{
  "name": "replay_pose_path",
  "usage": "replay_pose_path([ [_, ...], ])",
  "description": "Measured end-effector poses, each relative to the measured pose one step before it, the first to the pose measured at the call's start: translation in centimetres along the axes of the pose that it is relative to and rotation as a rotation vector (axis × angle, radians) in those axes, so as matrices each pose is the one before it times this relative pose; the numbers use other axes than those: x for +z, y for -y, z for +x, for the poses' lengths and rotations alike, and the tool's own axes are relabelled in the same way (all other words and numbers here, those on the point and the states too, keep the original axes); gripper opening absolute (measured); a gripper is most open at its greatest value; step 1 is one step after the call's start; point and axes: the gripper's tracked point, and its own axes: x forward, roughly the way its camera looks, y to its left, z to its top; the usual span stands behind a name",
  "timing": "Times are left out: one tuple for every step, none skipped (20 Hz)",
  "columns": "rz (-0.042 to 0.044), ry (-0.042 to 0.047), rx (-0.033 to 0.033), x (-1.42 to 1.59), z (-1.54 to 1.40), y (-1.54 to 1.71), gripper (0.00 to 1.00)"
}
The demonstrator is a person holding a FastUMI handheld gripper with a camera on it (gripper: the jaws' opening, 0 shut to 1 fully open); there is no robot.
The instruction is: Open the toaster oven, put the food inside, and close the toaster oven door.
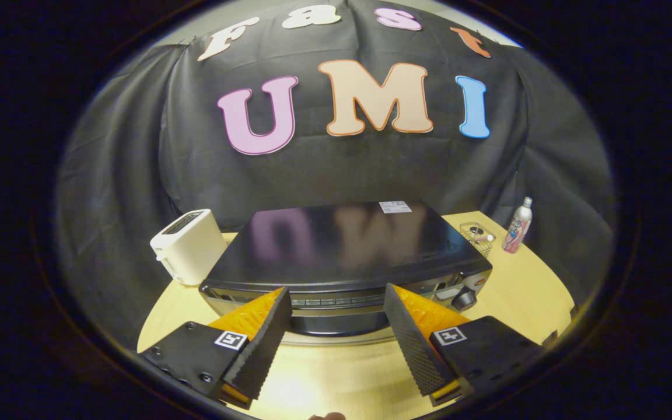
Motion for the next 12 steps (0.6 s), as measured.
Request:
replay_pose_path([
  [-0.0026,-0.00211,0.00154,-0.256,-0.162,-0.013,0.99],
  [-0.01624,-0.00889,0.00275,-0.186,-0.003,0.07,1.0],
  [-0.00946,-0.00068,0.00136,-0.315,-0.502,-0.095,1.0],
  [-0.00177,-0.00364,-0.0001,-0.252,-0.353,0.073,1.0],
  [0.00555,0.00082,-0.00013,-0.238,-0.349,0.063,1.0],
  [0.00531,-0.00402,0.00086,-0.205,-0.295,0.077,1.0],
  [-0.00053,-0.00316,0.00134,-0.387,-0.287,-0.013,1.0],
  [-0.00469,-0.00478,0.00169,-0.268,-0.345,0.004,1.0],
  [-0.00309,-0.00284,0.00084,-0.312,-0.215,0.079,1.0],
  [0.0001,-0.00397,0.00081,-0.293,-0.298,-0.014,1.0],
  [0.00116,-0.00203,0.00076,-0.388,-0.284,0.046,1.0],
  [0.00105,-0.00462,0.00012,-0.32,-0.266,0.061,1.0],
])
